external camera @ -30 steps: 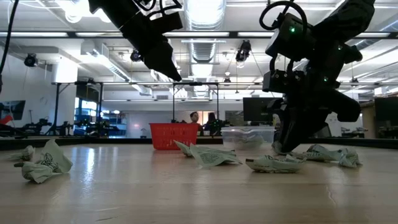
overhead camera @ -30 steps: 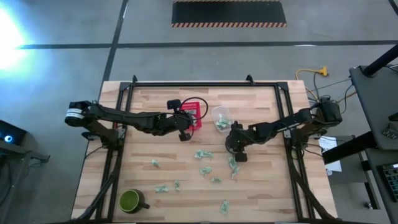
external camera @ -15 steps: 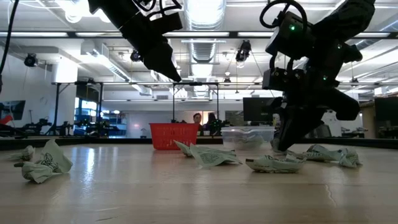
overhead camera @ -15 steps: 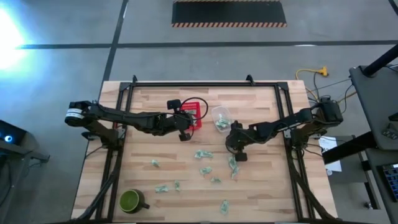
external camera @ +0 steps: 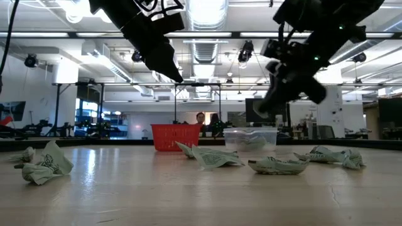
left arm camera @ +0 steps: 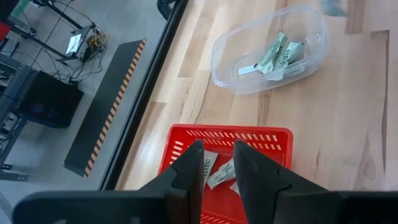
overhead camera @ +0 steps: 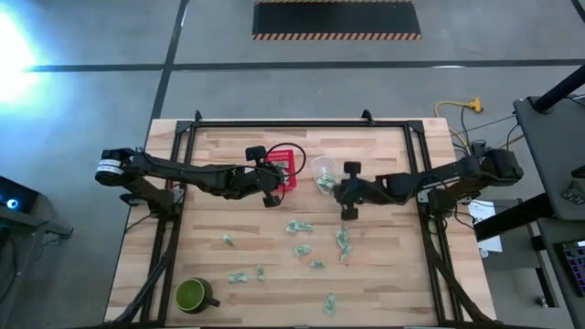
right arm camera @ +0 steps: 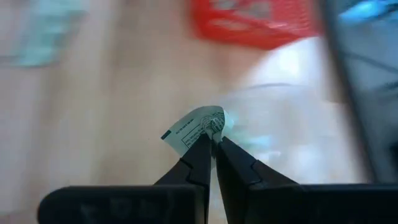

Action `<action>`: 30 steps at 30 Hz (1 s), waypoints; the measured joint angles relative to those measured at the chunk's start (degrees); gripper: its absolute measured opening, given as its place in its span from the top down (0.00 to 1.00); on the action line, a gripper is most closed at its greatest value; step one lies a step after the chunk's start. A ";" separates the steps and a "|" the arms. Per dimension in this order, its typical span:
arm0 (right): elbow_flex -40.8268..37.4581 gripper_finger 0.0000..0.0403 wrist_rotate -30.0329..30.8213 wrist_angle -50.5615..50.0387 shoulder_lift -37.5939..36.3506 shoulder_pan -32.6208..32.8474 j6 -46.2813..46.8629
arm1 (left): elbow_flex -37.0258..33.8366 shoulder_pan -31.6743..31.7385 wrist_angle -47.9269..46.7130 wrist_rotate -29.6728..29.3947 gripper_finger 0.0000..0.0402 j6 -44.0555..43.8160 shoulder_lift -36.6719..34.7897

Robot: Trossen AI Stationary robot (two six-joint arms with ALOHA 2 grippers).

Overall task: Pick and place items into bin
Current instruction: Put the white stevia packet into the transparent bin, then put the white stevia packet into the red bin

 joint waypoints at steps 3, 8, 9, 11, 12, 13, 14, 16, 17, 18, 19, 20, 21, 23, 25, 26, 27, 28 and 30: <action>0.01 0.97 2.11 2.54 -0.34 -2.80 -2.00 | 0.07 0.01 0.04 0.01 0.82 0.00 0.00; 0.01 0.97 1.77 3.52 0.13 -7.76 -1.13 | 0.02 0.00 0.07 0.00 0.82 0.00 0.00; 0.01 0.97 1.42 3.55 0.23 -8.53 -0.88 | 0.00 0.00 0.07 0.00 0.82 0.00 0.00; -0.01 0.96 -1.21 3.08 0.23 -9.89 -1.22 | 0.00 0.02 0.07 0.00 0.82 0.02 0.00; 0.02 0.95 -2.88 3.52 0.32 -10.34 -1.33 | 0.00 0.01 0.14 0.00 0.82 0.01 0.00; 0.19 0.94 -4.25 3.67 0.52 -10.81 -1.34 | 0.00 0.00 0.20 0.00 0.82 0.02 0.00; 0.23 0.92 -5.05 3.63 0.71 -11.23 -1.31 | 0.00 0.00 0.17 0.00 0.82 0.02 0.00; 0.39 0.87 -5.86 3.33 1.44 -11.85 -1.33 | 0.00 0.00 0.20 0.00 0.82 0.02 0.00; 0.59 0.84 -5.85 3.43 1.72 -12.11 -1.31 | 0.00 0.01 0.20 0.00 0.82 0.03 0.00; 0.66 0.81 -5.79 3.39 1.90 -12.27 -1.31 | 0.00 0.02 0.13 0.02 0.82 0.04 0.00; 0.79 0.78 -5.78 3.36 2.06 -12.41 -1.31 | 0.00 0.02 0.09 0.00 0.82 0.04 0.00; 0.99 0.76 -5.78 3.50 2.14 -12.50 -1.18 | 0.00 0.00 0.15 0.00 0.82 0.02 0.00; 1.06 0.73 -5.80 3.81 2.17 -12.55 -1.11 | -0.07 0.00 0.12 0.02 0.82 0.08 0.00; 1.10 0.68 -5.78 4.13 2.05 -12.68 -1.15 | -0.11 0.02 -0.04 0.21 0.82 0.42 0.00; 1.58 0.64 -5.76 4.40 1.97 -12.70 -1.58 | -0.11 -0.02 -0.56 0.80 0.82 0.45 0.00; 1.73 0.63 -5.74 4.40 1.84 -12.70 -2.03 | -0.11 -0.02 -0.87 1.61 0.82 0.43 0.00; 1.91 0.61 -5.77 4.43 1.74 -12.70 -2.55 | -0.11 -0.04 -1.51 2.58 0.82 0.33 0.00; 2.10 0.61 -5.76 4.50 1.73 -12.68 -2.87 | -0.09 -0.09 -2.76 3.97 0.82 0.29 0.00; 2.18 0.59 -5.80 4.39 1.65 -12.66 -2.96 | 0.14 -0.38 -6.47 6.64 0.82 -0.03 0.00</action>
